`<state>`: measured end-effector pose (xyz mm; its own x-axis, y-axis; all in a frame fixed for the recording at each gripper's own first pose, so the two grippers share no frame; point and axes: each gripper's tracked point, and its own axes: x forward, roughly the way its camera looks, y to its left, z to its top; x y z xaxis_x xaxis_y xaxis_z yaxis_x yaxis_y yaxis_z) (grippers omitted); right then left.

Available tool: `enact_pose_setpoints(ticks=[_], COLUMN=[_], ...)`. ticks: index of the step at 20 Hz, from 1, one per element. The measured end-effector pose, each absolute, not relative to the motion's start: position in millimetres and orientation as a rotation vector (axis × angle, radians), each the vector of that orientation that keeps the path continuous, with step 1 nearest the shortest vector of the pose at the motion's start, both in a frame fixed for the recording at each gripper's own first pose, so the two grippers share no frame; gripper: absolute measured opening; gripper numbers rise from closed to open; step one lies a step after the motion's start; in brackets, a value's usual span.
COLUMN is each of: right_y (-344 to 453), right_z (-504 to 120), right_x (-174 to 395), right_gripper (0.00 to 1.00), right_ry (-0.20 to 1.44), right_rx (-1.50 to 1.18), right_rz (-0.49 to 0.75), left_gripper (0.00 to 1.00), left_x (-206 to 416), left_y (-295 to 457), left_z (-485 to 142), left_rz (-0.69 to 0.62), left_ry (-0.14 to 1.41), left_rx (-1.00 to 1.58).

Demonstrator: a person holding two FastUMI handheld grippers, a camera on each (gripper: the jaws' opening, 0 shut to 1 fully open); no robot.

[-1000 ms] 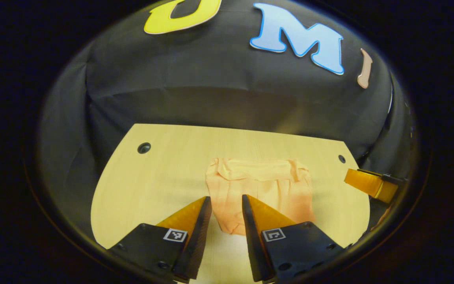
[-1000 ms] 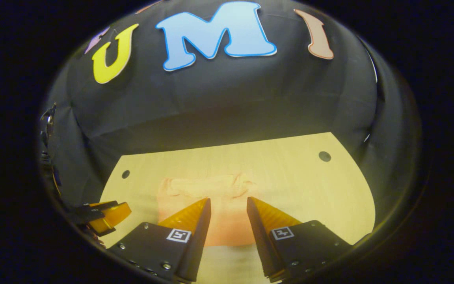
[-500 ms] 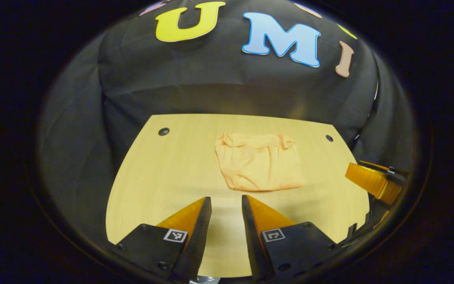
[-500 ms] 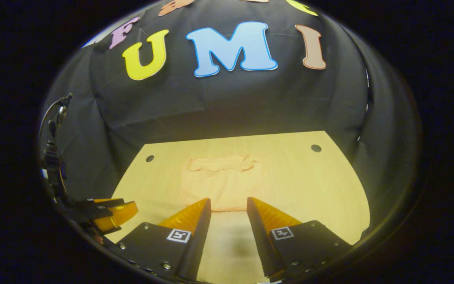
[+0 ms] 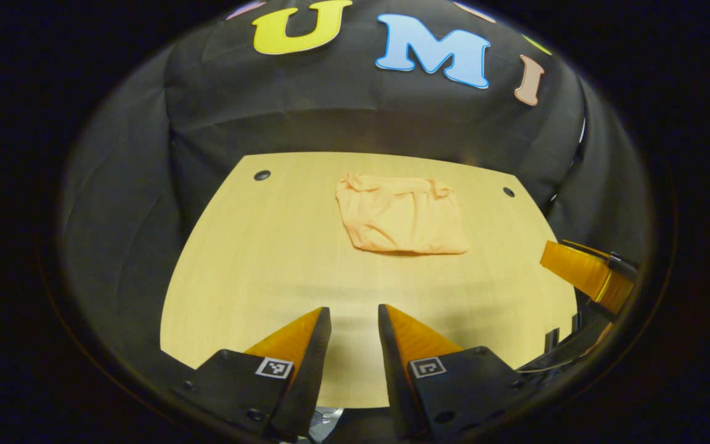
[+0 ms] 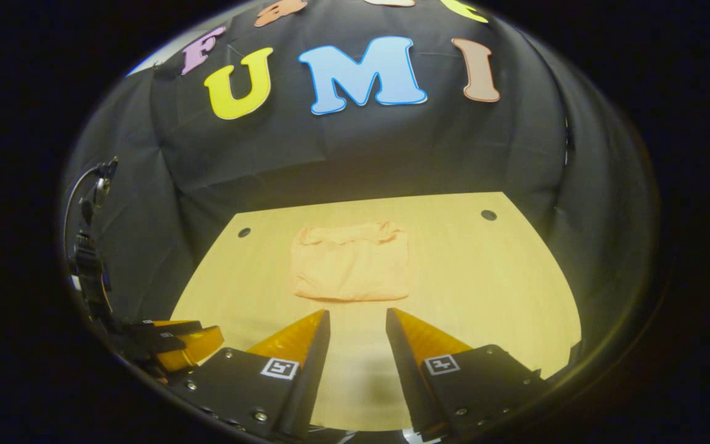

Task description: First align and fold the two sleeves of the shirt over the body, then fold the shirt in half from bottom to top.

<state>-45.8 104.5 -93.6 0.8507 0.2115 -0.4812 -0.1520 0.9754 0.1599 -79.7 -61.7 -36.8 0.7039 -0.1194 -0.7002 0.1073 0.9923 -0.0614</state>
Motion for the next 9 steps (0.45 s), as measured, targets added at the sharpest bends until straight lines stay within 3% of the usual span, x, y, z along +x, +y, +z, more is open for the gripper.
enact_pose_setpoints(ticks=[2,3,9], right_y=[102.5,103.3,103.9], right_z=[-90.4,-89.8,-85.5], right_x=[-48.2,-49.7,-50.4], right_gripper=[0.59,0.53,0.53], right_ry=[0.508,0.503,0.492], right_rx=[0.117,0.120,0.142], right_rz=[0.190,0.189,0.171], left_gripper=[0.55,0.51,0.59], left_x=[-82.6,-82.8,-82.3], left_y=[-60.2,-59.6,-53.2], left_z=[-29.8,-28.2,-24.9], left_rz=[-0.124,-0.123,-0.124], left_ry=[0.761,0.755,0.739], left_rx=[-0.008,0.001,0.048])
